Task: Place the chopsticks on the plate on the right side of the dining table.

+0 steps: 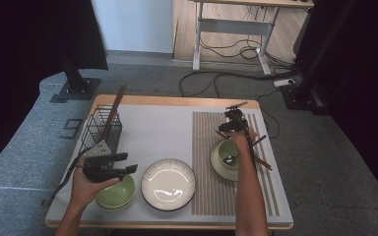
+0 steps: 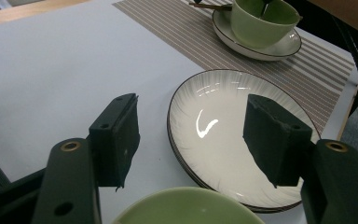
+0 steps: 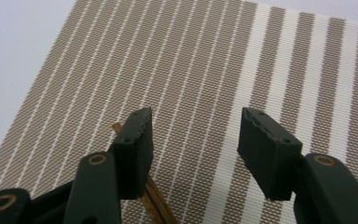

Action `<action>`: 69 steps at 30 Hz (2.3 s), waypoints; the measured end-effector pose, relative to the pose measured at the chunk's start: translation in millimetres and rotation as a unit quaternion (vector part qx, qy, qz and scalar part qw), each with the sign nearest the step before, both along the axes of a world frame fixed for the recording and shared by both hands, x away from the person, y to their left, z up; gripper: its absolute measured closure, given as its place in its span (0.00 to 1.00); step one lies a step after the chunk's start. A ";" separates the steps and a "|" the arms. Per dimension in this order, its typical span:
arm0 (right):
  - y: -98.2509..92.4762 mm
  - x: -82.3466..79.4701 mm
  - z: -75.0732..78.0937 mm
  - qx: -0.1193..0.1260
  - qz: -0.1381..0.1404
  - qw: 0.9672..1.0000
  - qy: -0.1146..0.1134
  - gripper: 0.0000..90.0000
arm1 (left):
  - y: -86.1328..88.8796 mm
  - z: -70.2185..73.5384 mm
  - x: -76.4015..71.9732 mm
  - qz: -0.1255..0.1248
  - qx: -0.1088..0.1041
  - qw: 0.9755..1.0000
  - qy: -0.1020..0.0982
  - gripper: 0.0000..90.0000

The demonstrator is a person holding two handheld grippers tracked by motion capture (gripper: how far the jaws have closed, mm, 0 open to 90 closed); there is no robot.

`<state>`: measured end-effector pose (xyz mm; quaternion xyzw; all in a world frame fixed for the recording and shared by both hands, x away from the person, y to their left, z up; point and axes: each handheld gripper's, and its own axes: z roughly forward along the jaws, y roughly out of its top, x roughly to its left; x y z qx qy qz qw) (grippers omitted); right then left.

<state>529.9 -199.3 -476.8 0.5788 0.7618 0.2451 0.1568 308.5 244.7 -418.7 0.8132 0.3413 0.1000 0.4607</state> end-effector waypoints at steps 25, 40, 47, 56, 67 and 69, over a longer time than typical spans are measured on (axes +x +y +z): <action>22.2 -3.9 5.4 -0.010 0.079 0.997 -0.005 0.49 | -0.6 1.7 -1.5 0.000 -0.001 1.000 -0.003 0.40; 29.2 -7.5 4.9 -0.012 0.103 0.995 0.003 0.50 | -1.8 0.9 -1.7 -0.002 0.001 1.000 -0.001 0.40; 28.8 -6.9 7.5 -0.014 0.092 0.996 -0.013 0.49 | -2.6 0.9 -1.7 -0.002 0.001 1.000 -0.002 0.40; 27.6 -2.4 1.8 -0.022 0.075 0.997 -0.007 0.49 | -4.3 -0.7 -1.5 -0.003 0.005 1.000 0.001 0.40; 34.5 -5.8 -0.2 -0.034 0.107 0.994 0.005 0.50 | -2.5 0.9 -2.2 -0.001 0.001 1.000 -0.001 0.39; 34.6 -6.4 1.4 -0.028 0.113 0.993 0.003 0.51 | -2.0 1.4 -2.3 -0.001 0.000 1.000 -0.001 0.39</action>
